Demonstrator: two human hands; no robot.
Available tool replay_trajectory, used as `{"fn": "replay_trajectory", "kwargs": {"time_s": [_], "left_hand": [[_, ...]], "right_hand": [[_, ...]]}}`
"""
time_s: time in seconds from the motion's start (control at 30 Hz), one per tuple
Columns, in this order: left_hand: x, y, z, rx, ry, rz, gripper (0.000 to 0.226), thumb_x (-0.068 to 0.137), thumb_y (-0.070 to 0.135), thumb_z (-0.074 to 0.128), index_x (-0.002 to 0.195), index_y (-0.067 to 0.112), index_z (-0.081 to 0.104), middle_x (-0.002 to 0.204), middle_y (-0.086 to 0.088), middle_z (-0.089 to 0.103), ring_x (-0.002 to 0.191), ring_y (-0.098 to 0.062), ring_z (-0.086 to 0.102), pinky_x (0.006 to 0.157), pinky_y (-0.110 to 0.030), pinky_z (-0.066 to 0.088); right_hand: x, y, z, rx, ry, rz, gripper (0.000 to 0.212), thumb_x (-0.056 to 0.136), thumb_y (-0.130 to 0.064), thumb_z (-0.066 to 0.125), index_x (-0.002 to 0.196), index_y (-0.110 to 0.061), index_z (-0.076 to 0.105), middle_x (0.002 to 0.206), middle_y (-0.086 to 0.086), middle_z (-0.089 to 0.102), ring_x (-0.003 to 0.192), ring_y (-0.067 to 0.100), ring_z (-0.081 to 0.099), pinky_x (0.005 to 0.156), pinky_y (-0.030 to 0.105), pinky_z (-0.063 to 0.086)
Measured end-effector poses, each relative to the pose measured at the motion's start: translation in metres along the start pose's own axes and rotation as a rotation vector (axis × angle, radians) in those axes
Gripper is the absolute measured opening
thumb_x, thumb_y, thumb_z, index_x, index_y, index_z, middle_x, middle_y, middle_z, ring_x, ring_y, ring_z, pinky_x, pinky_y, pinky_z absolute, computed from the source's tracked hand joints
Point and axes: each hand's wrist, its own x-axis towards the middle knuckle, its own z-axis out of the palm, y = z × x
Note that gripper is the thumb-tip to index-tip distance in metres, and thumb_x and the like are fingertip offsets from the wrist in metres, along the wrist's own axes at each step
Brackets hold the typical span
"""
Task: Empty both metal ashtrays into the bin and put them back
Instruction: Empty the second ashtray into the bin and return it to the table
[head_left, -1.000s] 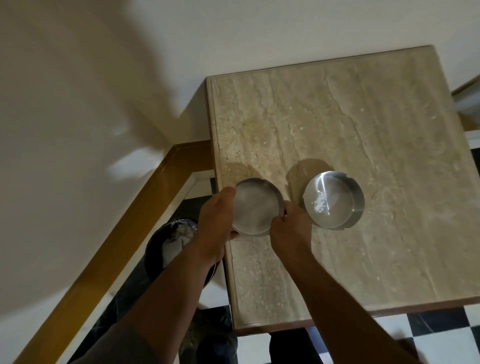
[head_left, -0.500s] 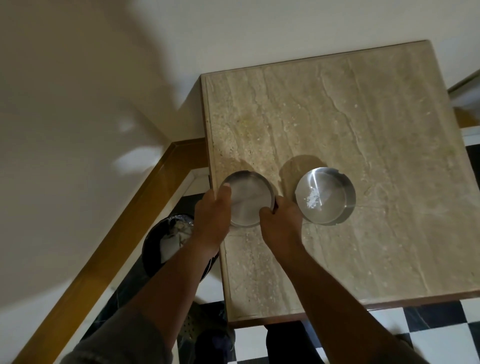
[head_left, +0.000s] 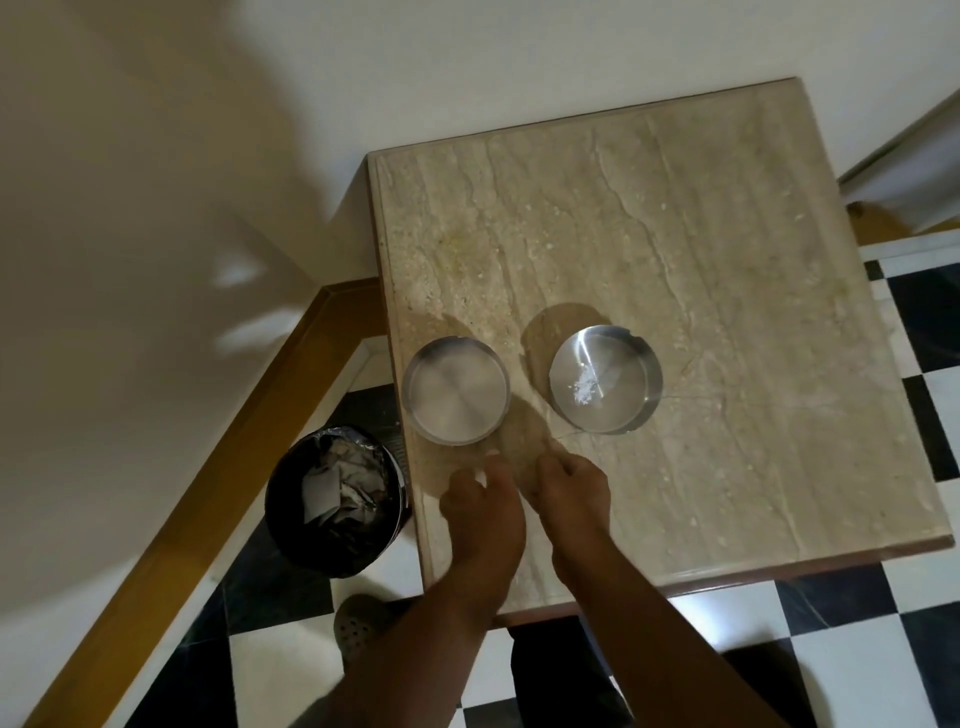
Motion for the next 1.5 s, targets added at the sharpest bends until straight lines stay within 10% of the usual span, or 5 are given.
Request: {"fn": "replay_trajectory", "kwargs": {"time_s": [0.23, 0.6, 0.83, 1.13, 1.5], "left_hand": [[-0.006, 0.033, 0.037, -0.083, -0.132, 0.061, 0.033, 0.099, 0.042, 0.038, 0.083, 0.028, 0.064, 0.104, -0.011, 0.073, 0.101, -0.029, 0.069, 0.098, -0.056, 0.054], [-0.009, 0.093, 0.081, 0.015, -0.075, 0.060, 0.061, 0.092, 0.051, 0.039, 0.140, 0.016, 0.053, 0.134, -0.012, 0.061, 0.119, -0.035, 0.060, 0.104, -0.053, 0.051], [-0.005, 0.104, 0.085, -0.029, -0.117, 0.019, 0.063, 0.088, 0.049, 0.036, 0.144, 0.025, 0.049, 0.141, -0.009, 0.055, 0.122, -0.034, 0.057, 0.103, -0.054, 0.051], [-0.007, 0.110, 0.049, -0.085, -0.120, -0.018, 0.052, 0.095, 0.050, 0.036, 0.135, 0.023, 0.056, 0.127, -0.010, 0.064, 0.107, -0.033, 0.063, 0.077, -0.044, 0.060], [0.001, 0.106, -0.090, -0.229, -0.117, 0.012, 0.047, 0.098, 0.051, 0.039, 0.137, 0.029, 0.053, 0.129, -0.008, 0.064, 0.110, -0.032, 0.063, 0.070, -0.040, 0.061]], "right_hand": [[0.027, -0.006, -0.036, 0.131, 0.099, 0.086, 0.023, 0.076, -0.026, 0.054, 0.073, -0.011, 0.071, 0.082, 0.013, 0.074, 0.080, 0.027, 0.069, 0.079, 0.054, 0.059], [0.065, -0.069, -0.078, -0.033, 0.155, -0.038, 0.035, 0.076, -0.033, 0.052, 0.101, -0.011, 0.062, 0.097, 0.007, 0.065, 0.085, 0.023, 0.064, 0.075, 0.043, 0.060], [0.086, -0.080, -0.081, -0.576, 0.055, -0.184, 0.027, 0.085, 0.005, 0.045, 0.105, 0.005, 0.063, 0.098, 0.016, 0.066, 0.079, 0.025, 0.063, 0.067, 0.033, 0.056], [0.064, -0.102, -0.071, -0.813, 0.022, -0.368, 0.017, 0.088, -0.003, 0.046, 0.100, 0.001, 0.058, 0.108, 0.020, 0.059, 0.074, 0.022, 0.050, 0.049, 0.021, 0.031], [-0.014, -0.144, 0.028, -1.027, -0.179, -0.641, 0.005, 0.092, -0.007, 0.043, 0.090, -0.005, 0.047, 0.104, 0.023, 0.055, 0.083, 0.030, 0.047, 0.070, 0.033, 0.036]]}}
